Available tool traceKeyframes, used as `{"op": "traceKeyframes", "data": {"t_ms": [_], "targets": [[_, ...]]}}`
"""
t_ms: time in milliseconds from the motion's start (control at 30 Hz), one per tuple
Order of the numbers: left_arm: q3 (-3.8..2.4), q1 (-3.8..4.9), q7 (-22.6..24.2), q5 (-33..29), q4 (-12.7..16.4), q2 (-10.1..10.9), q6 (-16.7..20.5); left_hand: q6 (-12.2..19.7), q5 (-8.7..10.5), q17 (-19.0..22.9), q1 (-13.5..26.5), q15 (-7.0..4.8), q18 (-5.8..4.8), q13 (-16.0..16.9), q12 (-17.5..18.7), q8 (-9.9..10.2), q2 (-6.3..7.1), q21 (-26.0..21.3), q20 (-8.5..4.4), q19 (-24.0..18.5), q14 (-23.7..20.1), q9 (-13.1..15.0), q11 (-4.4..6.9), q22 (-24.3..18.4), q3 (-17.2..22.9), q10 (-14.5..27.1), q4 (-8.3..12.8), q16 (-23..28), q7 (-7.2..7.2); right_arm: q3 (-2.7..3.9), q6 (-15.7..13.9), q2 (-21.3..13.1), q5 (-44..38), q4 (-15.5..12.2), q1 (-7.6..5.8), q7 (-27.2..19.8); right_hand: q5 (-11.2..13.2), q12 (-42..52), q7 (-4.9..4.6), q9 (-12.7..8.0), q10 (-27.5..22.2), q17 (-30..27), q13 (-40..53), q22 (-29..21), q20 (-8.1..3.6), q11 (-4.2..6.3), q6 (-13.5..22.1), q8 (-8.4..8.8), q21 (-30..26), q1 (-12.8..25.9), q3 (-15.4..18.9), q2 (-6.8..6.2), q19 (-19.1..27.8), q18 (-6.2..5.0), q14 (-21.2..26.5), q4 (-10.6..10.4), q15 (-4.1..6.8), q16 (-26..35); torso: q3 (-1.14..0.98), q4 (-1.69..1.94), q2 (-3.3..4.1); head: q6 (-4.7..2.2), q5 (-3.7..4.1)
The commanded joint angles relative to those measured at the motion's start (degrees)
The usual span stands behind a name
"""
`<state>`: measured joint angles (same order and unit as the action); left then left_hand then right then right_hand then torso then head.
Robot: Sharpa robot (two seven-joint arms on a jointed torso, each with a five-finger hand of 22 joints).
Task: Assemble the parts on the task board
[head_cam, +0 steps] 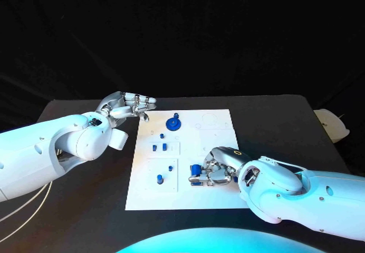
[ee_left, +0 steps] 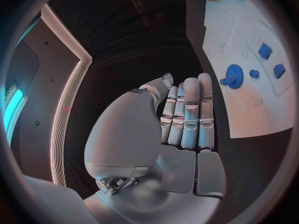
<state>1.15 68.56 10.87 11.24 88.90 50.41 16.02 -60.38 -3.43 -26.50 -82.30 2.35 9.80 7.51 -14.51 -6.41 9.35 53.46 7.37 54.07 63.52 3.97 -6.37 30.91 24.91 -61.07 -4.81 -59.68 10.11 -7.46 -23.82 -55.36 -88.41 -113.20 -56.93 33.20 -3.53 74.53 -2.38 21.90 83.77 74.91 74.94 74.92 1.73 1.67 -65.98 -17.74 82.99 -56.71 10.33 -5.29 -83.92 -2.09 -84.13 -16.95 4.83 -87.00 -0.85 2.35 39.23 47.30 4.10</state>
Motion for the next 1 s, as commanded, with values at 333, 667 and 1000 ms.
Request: {"op": "traceKeyframes", "data": {"t_ms": [333,667,1000], "targets": [[0.0,0.03,0.1,0.3,0.2,0.4,-0.6,0.4,0.02,0.1,-0.2,-0.13,0.75,0.1,-0.3,-0.3,-0.46,-0.4,0.18,-0.2,-0.5,0.1,-0.1,-0.1,-0.5,0.4,0.0,-0.3,-0.04,0.01,0.0,-2.3,-2.2,-2.3,0.1,-1.6,-11.5,2.3,0.58,1.5,1.1,8.9,4.9,13.4,-0.51,0.51,0.0,-1.23,0.9,-7.5,-2.2,3.29,-3.6,0.8,-4.6,0.8,0.55,-0.2,-0.02,-0.03,-0.1,-0.19,0.05],[0.08,0.02,0.2,0.3,0.1,0.3,-0.8,0.4,0.02,0.1,-0.2,-0.13,0.75,0.1,-0.3,-0.3,-0.46,-0.4,0.18,-0.2,-0.5,0.1,-0.1,-0.1,-0.5,0.4,0.0,-0.3,-0.04,0.01,1.6,-2.8,-2.5,-2.9,0.1,-1.8,-14.0,4.1,1.01,2.4,1.9,9.5,6.5,13.6,-0.78,0.86,-0.4,-2.08,1.5,-11.4,-1.8,3.69,-3.9,0.92,-4.7,1.6,0.84,-0.5,-0.01,0.01,-0.03,-0.21,0.05],[0.12,0.02,0.2,0.3,0.0,0.2,-0.7,0.4,0.0,0.1,-0.3,-0.12,0.75,0.1,-0.4,-0.3,-0.51,-0.4,0.18,-0.2,-0.6,0.1,-0.1,-0.1,-0.5,0.5,0.1,-0.3,-0.06,0.01,2.3,-2.1,-3.3,-2.1,0.1,-1.1,-14.7,4.4,1.13,2.7,2.1,9.6,6.7,13.6,-0.88,0.98,-0.4,-2.36,1.8,-12.8,-2.0,4.44,-4.0,0.97,-4.8,1.8,0.95,-0.6,0.04,0.04,0.03,-0.2,-0.03]]}}
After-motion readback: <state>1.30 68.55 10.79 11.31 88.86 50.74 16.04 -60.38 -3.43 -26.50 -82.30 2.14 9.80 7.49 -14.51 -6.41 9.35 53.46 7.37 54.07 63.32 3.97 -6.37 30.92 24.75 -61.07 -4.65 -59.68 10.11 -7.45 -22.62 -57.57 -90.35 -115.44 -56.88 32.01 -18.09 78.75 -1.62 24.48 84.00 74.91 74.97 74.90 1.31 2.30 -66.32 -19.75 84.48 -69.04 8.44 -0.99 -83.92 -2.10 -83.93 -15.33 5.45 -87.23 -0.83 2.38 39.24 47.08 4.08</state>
